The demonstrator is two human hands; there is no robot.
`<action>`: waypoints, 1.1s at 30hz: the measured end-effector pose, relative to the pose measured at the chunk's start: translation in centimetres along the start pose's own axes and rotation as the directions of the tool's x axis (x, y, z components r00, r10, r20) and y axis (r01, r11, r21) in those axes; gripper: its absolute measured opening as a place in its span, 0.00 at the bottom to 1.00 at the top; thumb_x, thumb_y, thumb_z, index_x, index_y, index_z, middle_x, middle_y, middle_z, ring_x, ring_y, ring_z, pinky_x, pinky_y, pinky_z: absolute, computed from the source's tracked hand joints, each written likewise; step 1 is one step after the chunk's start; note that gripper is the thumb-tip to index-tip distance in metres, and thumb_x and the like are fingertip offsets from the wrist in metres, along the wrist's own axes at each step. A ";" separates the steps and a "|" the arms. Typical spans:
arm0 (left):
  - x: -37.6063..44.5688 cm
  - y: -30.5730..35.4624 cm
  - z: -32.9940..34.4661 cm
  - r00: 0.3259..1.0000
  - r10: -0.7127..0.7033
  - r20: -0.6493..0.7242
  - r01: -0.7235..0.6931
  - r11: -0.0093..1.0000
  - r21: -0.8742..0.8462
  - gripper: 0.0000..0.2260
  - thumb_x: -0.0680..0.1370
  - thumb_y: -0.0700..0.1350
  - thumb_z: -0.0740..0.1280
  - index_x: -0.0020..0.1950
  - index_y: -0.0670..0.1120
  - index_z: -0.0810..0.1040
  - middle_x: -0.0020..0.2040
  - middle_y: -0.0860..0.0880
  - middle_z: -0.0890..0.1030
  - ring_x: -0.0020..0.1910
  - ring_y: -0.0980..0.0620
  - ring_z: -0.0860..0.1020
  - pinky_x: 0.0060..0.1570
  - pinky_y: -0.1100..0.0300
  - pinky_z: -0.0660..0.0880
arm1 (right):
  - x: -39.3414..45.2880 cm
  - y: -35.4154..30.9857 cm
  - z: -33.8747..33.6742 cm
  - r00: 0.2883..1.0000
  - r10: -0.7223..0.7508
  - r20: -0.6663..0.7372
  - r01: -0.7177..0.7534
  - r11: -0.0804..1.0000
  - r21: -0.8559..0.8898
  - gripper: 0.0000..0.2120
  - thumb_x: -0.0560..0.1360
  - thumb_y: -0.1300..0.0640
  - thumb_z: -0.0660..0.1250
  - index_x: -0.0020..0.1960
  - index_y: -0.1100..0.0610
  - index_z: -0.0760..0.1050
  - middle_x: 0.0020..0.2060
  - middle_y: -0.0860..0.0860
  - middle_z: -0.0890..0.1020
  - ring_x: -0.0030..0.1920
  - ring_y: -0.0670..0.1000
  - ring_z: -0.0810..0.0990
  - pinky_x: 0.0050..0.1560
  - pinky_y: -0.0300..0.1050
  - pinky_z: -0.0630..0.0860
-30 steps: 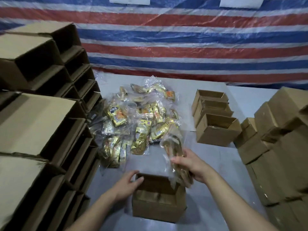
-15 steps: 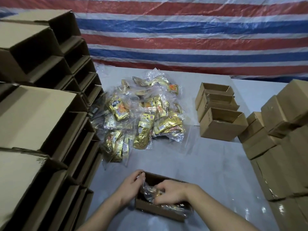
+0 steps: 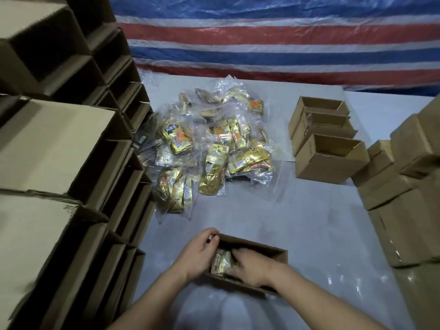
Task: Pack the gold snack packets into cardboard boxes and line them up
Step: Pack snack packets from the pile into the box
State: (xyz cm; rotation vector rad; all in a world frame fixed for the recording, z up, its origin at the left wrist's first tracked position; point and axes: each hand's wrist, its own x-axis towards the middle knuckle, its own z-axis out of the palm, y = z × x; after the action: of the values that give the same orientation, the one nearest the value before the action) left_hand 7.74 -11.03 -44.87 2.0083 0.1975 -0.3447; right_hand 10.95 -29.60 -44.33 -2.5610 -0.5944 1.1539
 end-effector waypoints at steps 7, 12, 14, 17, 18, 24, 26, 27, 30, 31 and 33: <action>-0.4 -0.2 0.6 0.998 -0.024 -0.054 0.024 1.000 -0.005 0.10 0.74 0.64 0.57 0.51 0.67 0.74 0.50 0.57 0.80 0.47 0.62 0.78 0.56 0.56 0.75 | 1.5 -0.3 0.7 0.950 0.141 0.278 -0.160 0.986 0.047 0.26 0.82 0.41 0.50 0.66 0.58 0.75 0.68 0.57 0.75 0.66 0.56 0.74 0.65 0.47 0.69; -0.9 0.1 -0.2 0.998 -0.036 -0.054 0.037 0.999 0.004 0.05 0.81 0.55 0.59 0.52 0.64 0.74 0.53 0.59 0.79 0.50 0.67 0.76 0.57 0.59 0.74 | 1.8 -1.8 0.0 0.951 0.152 0.269 -0.202 0.965 0.167 0.29 0.83 0.40 0.47 0.72 0.57 0.70 0.73 0.56 0.71 0.71 0.55 0.70 0.70 0.46 0.64; -0.8 0.0 -0.6 0.999 -0.046 -0.020 0.047 0.999 0.020 0.07 0.81 0.54 0.60 0.58 0.60 0.74 0.55 0.57 0.79 0.51 0.64 0.77 0.60 0.58 0.73 | 0.5 -1.6 -1.0 0.970 0.120 0.212 -0.167 0.960 0.223 0.27 0.82 0.39 0.50 0.64 0.55 0.77 0.66 0.55 0.77 0.65 0.54 0.74 0.61 0.44 0.68; -0.6 0.2 -1.1 0.996 -0.087 0.014 0.087 0.996 0.015 0.11 0.81 0.57 0.60 0.63 0.59 0.73 0.59 0.58 0.77 0.57 0.64 0.75 0.57 0.68 0.71 | -2.0 -1.4 -2.9 0.999 0.023 0.048 -0.038 0.944 0.329 0.22 0.79 0.41 0.57 0.39 0.56 0.76 0.41 0.56 0.83 0.42 0.50 0.80 0.43 0.45 0.71; -0.2 0.7 -1.3 0.995 -0.096 0.007 0.096 0.995 -0.008 0.11 0.81 0.58 0.60 0.62 0.60 0.72 0.58 0.59 0.77 0.57 0.65 0.74 0.54 0.73 0.69 | -2.7 -1.4 -3.9 1.000 0.013 -0.009 -0.008 0.917 0.399 0.21 0.79 0.43 0.59 0.38 0.57 0.76 0.37 0.54 0.83 0.36 0.47 0.79 0.40 0.44 0.73; 6.4 5.3 -2.6 0.990 -0.073 -0.124 0.082 0.994 0.072 0.19 0.82 0.52 0.61 0.70 0.45 0.71 0.64 0.47 0.76 0.60 0.49 0.75 0.62 0.54 0.72 | -1.5 0.4 -11.9 0.859 0.223 -0.462 0.111 0.799 0.591 0.13 0.79 0.57 0.61 0.39 0.54 0.80 0.35 0.50 0.83 0.37 0.51 0.82 0.40 0.43 0.77; 9.1 6.4 -3.2 0.984 -0.092 -0.153 0.112 0.985 0.132 0.17 0.82 0.51 0.60 0.67 0.44 0.72 0.61 0.45 0.78 0.58 0.46 0.77 0.59 0.54 0.73 | 0.3 1.7 -13.2 0.832 0.269 -0.486 0.068 0.819 0.570 0.13 0.79 0.56 0.60 0.44 0.62 0.80 0.41 0.58 0.83 0.44 0.57 0.82 0.47 0.50 0.78; 10.4 6.7 -3.4 0.982 -0.107 -0.154 0.132 0.978 0.164 0.16 0.81 0.51 0.60 0.65 0.43 0.73 0.60 0.44 0.79 0.56 0.46 0.77 0.57 0.54 0.73 | 1.2 2.3 -13.5 0.833 0.281 -0.477 0.047 0.823 0.566 0.14 0.79 0.56 0.60 0.46 0.64 0.79 0.44 0.61 0.83 0.45 0.58 0.81 0.46 0.50 0.77; 13.8 6.6 -3.6 0.979 -0.123 -0.164 0.160 0.957 0.243 0.14 0.80 0.49 0.61 0.61 0.41 0.73 0.52 0.43 0.80 0.47 0.46 0.78 0.48 0.53 0.75 | 3.4 3.5 -14.0 0.860 0.284 -0.424 -0.004 0.835 0.550 0.16 0.78 0.56 0.59 0.50 0.69 0.77 0.46 0.65 0.81 0.42 0.58 0.77 0.42 0.46 0.70; 14.7 6.5 -3.7 0.976 -0.115 -0.184 0.163 0.948 0.273 0.13 0.80 0.49 0.62 0.58 0.41 0.73 0.48 0.44 0.79 0.42 0.48 0.77 0.41 0.55 0.74 | 4.0 3.7 -14.2 0.867 0.284 -0.410 -0.015 0.836 0.548 0.16 0.78 0.57 0.58 0.51 0.70 0.76 0.44 0.64 0.80 0.42 0.58 0.77 0.42 0.46 0.68; 16.6 6.0 -3.5 0.965 -0.123 -0.234 0.200 0.917 0.344 0.12 0.78 0.50 0.65 0.52 0.41 0.73 0.41 0.46 0.77 0.38 0.48 0.77 0.35 0.57 0.70 | 5.2 4.2 -14.4 0.869 0.301 -0.393 -0.026 0.821 0.570 0.17 0.78 0.57 0.58 0.52 0.72 0.75 0.40 0.61 0.75 0.41 0.54 0.73 0.43 0.46 0.66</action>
State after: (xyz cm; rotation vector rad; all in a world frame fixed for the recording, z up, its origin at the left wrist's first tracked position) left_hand 25.70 -10.79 -43.80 2.4064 0.4634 -0.2902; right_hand 26.04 -31.93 -40.11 -2.2648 0.0887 0.5745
